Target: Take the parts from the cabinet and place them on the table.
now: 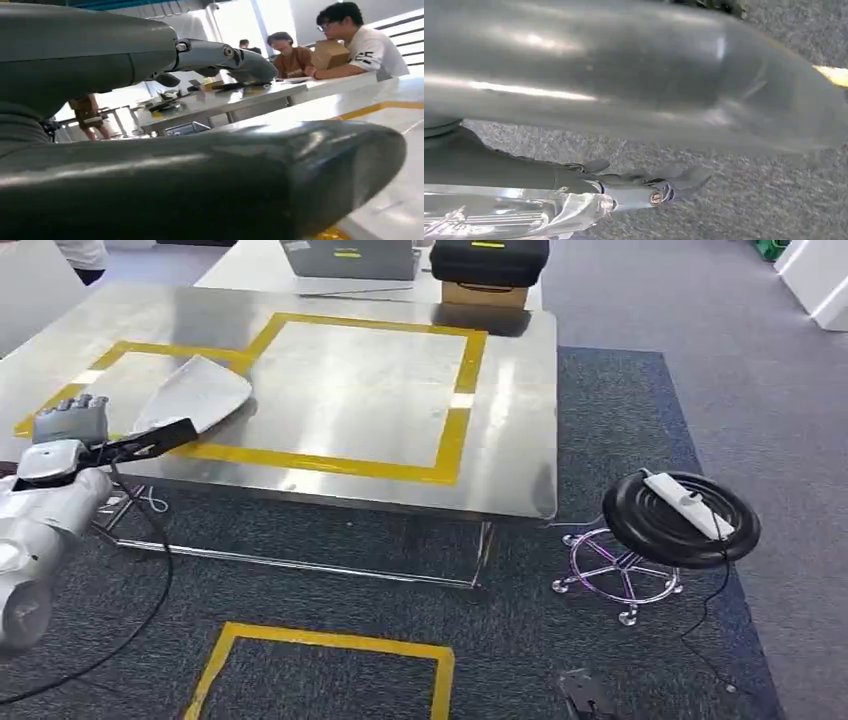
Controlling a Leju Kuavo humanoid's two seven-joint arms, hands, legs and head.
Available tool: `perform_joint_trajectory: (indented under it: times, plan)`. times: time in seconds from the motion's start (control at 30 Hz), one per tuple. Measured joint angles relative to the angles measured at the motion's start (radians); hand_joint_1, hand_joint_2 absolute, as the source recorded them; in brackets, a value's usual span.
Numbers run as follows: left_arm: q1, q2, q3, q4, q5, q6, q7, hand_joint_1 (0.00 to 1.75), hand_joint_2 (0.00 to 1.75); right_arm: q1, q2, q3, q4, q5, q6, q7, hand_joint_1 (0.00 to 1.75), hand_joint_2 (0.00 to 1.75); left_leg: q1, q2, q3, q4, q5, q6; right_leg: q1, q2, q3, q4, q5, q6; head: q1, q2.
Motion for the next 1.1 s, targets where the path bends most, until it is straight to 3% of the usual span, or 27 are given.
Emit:
perform_joint_trajectory:
  times: [0.03, 0.1, 0.13, 0.17, 0.2, 0.23, 0.27, 0.3, 0.33, 0.37, 0.43, 0.47, 0.5, 0.53, 0.6, 0.63, 0.67, 0.7, 0.73, 0.8, 0.83, 0.87, 0.9, 0.93, 1.1]
  plan:
    - [0.0, -0.001, 0.0, 0.0, 0.0, 0.0, 0.0, 0.0, 0.0, -0.001, 0.0, 0.0, 0.0, 0.0, 0.0, 0.0, 0.0, 0.0, -0.001, 0.0, -0.009, 0.0, 0.009, 0.005, 0.001, -0.001, -0.014, 0.058, -0.06, 0.003, 0.003, 0.0]
    - [0.0, -0.002, 0.0, 0.0, 0.0, 0.0, 0.0, 0.0, 0.0, -0.003, 0.0, 0.0, 0.0, 0.0, 0.0, -0.001, 0.0, 0.0, -0.007, 0.001, -0.031, 0.0, 0.026, 0.011, 0.003, -0.001, -0.054, 0.226, -0.164, 0.003, 0.007, 0.0]
    - [0.0, -0.003, 0.0, 0.0, 0.0, 0.0, 0.0, 0.0, 0.0, -0.003, 0.0, 0.0, 0.0, 0.0, 0.001, -0.001, 0.0, 0.0, -0.011, 0.002, -0.043, 0.0, 0.035, 0.013, 0.004, -0.001, -0.063, 0.287, -0.187, -0.001, 0.008, 0.0]
    - [0.0, -0.005, 0.0, 0.0, 0.0, -0.001, 0.0, 0.0, 0.0, -0.003, 0.0, 0.0, 0.0, 0.0, 0.002, 0.0, 0.0, 0.0, -0.015, 0.002, -0.053, 0.001, 0.044, 0.014, 0.006, -0.001, -0.056, 0.305, -0.181, -0.006, 0.007, 0.0]
    - [0.0, -0.006, 0.0, 0.0, 0.0, -0.005, 0.001, 0.0, 0.0, -0.003, 0.0, 0.0, 0.0, -0.002, 0.003, 0.001, 0.0, 0.0, -0.018, 0.002, -0.064, 0.001, 0.052, 0.015, 0.01, 0.0, -0.024, 0.282, -0.157, -0.014, 0.006, 0.0]
    - [0.0, -0.006, 0.0, 0.0, 0.0, -0.006, 0.002, 0.0, 0.0, -0.003, 0.0, 0.0, 0.0, -0.002, 0.003, 0.001, 0.0, 0.0, -0.019, 0.002, -0.073, 0.001, 0.059, 0.015, 0.016, 0.0, 0.025, 0.22, -0.13, -0.022, 0.007, 0.0]
    - [0.0, -0.006, 0.0, 0.0, 0.0, -0.006, 0.002, 0.0, 0.0, -0.004, -0.001, 0.0, 0.0, -0.002, 0.003, 0.001, 0.0, 0.0, -0.019, 0.002, -0.08, 0.001, 0.066, 0.014, 0.025, 0.0, 0.093, 0.127, -0.109, -0.032, 0.006, 0.0]
    - [0.0, -0.007, 0.0, 0.0, 0.0, -0.006, 0.002, 0.0, 0.0, -0.008, -0.003, 0.0, 0.0, -0.002, 0.003, 0.001, 0.0, 0.0, -0.018, 0.002, -0.084, 0.001, 0.072, 0.012, 0.036, 0.0, 0.155, 0.032, -0.121, -0.042, 0.007, 0.0]
    - [0.001, -0.006, 0.0, 0.0, 0.0, -0.006, 0.003, 0.0, 0.0, -0.011, -0.004, 0.0, 0.0, -0.002, 0.002, 0.001, 0.0, 0.0, -0.02, 0.003, -0.088, 0.001, 0.079, 0.006, 0.037, -0.001, 0.19, -0.02, -0.141, -0.046, 0.005, 0.0]
    - [0.001, -0.007, 0.0, 0.0, 0.0, -0.006, 0.003, 0.0, 0.0, -0.012, -0.004, 0.0, 0.0, -0.002, 0.002, 0.001, 0.0, 0.0, -0.017, 0.005, -0.088, -0.004, 0.086, 0.001, 0.04, 0.0, 0.186, -0.016, -0.129, -0.04, 0.004, 0.0]
    - [0.001, -0.01, -0.001, 0.0, 0.0, -0.008, 0.003, 0.0, 0.0, -0.011, -0.004, 0.0, 0.0, -0.002, 0.002, 0.002, 0.0, 0.0, -0.012, 0.005, -0.089, -0.013, 0.098, -0.01, 0.045, 0.001, 0.178, -0.023, -0.123, -0.049, 0.011, 0.0]
    - [0.001, -0.009, -0.001, 0.0, 0.0, -0.008, 0.003, 0.0, 0.0, -0.012, -0.005, 0.0, 0.0, -0.002, 0.002, 0.003, 0.0, 0.0, -0.015, 0.005, -0.09, -0.017, 0.103, -0.018, 0.042, 0.0, 0.183, -0.042, -0.108, -0.055, 0.01, 0.0]
    - [0.001, -0.007, -0.001, 0.0, 0.0, -0.008, 0.002, 0.0, 0.0, -0.013, -0.004, 0.0, 0.0, -0.002, 0.002, 0.002, 0.0, 0.0, -0.013, 0.004, -0.098, -0.01, 0.085, -0.018, 0.035, -0.001, 0.185, -0.057, -0.094, -0.057, 0.01, 0.0]
    - [0.001, -0.006, -0.001, 0.0, 0.0, -0.009, 0.002, 0.0, 0.0, -0.013, -0.004, 0.0, 0.0, -0.002, 0.003, 0.002, 0.0, 0.0, -0.016, 0.004, -0.112, 0.028, 0.04, -0.021, 0.033, -0.001, 0.18, -0.062, -0.084, -0.064, 0.007, 0.0]
    - [0.0, -0.006, -0.002, 0.001, 0.0, -0.009, 0.001, 0.0, 0.0, -0.011, -0.004, 0.0, 0.0, -0.002, 0.003, 0.001, 0.0, 0.0, -0.013, 0.004, -0.166, 0.175, -0.052, -0.031, 0.03, -0.002, 0.165, -0.062, -0.07, -0.066, 0.005, 0.0]
    - [0.003, -0.006, -0.002, 0.002, 0.0, -0.01, 0.0, 0.0, 0.0, -0.01, -0.004, 0.0, 0.0, -0.002, 0.003, 0.001, 0.0, 0.0, -0.012, 0.004, -0.19, 0.242, -0.076, -0.036, 0.029, -0.002, 0.156, -0.062, -0.065, -0.065, 0.006, 0.0]
    - [0.006, -0.006, -0.003, 0.002, 0.0, -0.012, 0.0, 0.0, 0.0, -0.009, -0.004, 0.0, 0.0, -0.002, 0.003, 0.001, 0.0, 0.0, -0.01, 0.004, -0.197, 0.272, -0.075, -0.041, 0.026, -0.002, 0.147, -0.061, -0.058, -0.063, 0.004, 0.0]
    - [0.008, -0.006, -0.003, 0.003, 0.0, -0.012, -0.001, 0.0, 0.0, -0.008, -0.004, 0.0, 0.0, -0.002, 0.003, 0.001, 0.0, 0.0, -0.008, 0.004, -0.176, 0.252, -0.053, -0.046, 0.023, -0.002, 0.139, -0.06, -0.052, -0.059, 0.005, 0.0]
    - [0.008, -0.006, -0.004, 0.003, 0.0, -0.012, -0.001, 0.0, 0.0, -0.008, -0.004, 0.0, 0.0, -0.002, 0.003, 0.001, 0.0, 0.0, -0.004, 0.005, -0.137, 0.194, -0.021, -0.052, 0.019, -0.002, 0.131, -0.058, -0.049, -0.054, 0.004, 0.0]
    - [0.007, -0.006, -0.005, 0.003, 0.0, -0.012, -0.002, 0.0, 0.0, -0.009, -0.005, 0.0, 0.0, -0.002, 0.003, 0.001, 0.0, 0.0, 0.01, 0.009, -0.021, 0.021, 0.032, -0.07, 0.014, -0.001, 0.119, -0.044, -0.046, -0.042, 0.003, 0.0]
    - [0.003, -0.008, -0.005, 0.003, 0.0, -0.012, -0.003, 0.0, 0.0, -0.01, -0.008, 0.0, -0.002, -0.003, 0.003, 0.001, 0.0, 0.0, 0.007, 0.004, 0.003, -0.015, 0.015, -0.077, 0.018, 0.0, 0.106, -0.036, -0.047, -0.035, -0.005, 0.0]
    - [0.007, -0.008, -0.005, 0.003, 0.0, -0.013, -0.004, 0.0, 0.0, -0.01, -0.008, 0.0, -0.001, -0.002, 0.003, 0.0, 0.0, 0.0, 0.005, -0.009, -0.009, -0.005, 0.023, -0.052, 0.022, 0.001, 0.103, -0.03, -0.044, -0.03, -0.003, 0.0]
    - [0.008, -0.008, -0.005, 0.003, 0.0, -0.013, -0.004, 0.0, 0.0, -0.009, -0.008, 0.0, -0.001, -0.003, 0.003, 0.001, 0.0, 0.0, 0.007, -0.008, -0.012, -0.01, 0.017, -0.038, 0.021, 0.003, 0.099, -0.023, -0.042, -0.029, -0.005, 0.0]
    - [0.01, -0.009, -0.005, 0.003, 0.0, -0.013, -0.004, 0.0, 0.0, -0.008, -0.008, 0.0, -0.001, -0.003, 0.003, 0.001, 0.0, 0.0, 0.006, -0.008, -0.014, -0.01, 0.017, -0.035, 0.021, 0.003, 0.097, -0.025, -0.043, -0.03, 0.0, 0.0]
    - [0.009, -0.009, -0.005, 0.003, 0.0, -0.014, -0.005, 0.0, 0.0, -0.008, -0.008, 0.0, -0.001, -0.003, 0.003, 0.001, 0.0, 0.0, 0.002, -0.008, -0.025, -0.01, 0.029, -0.016, 0.021, 0.002, 0.091, -0.038, -0.02, -0.067, 0.005, 0.0]
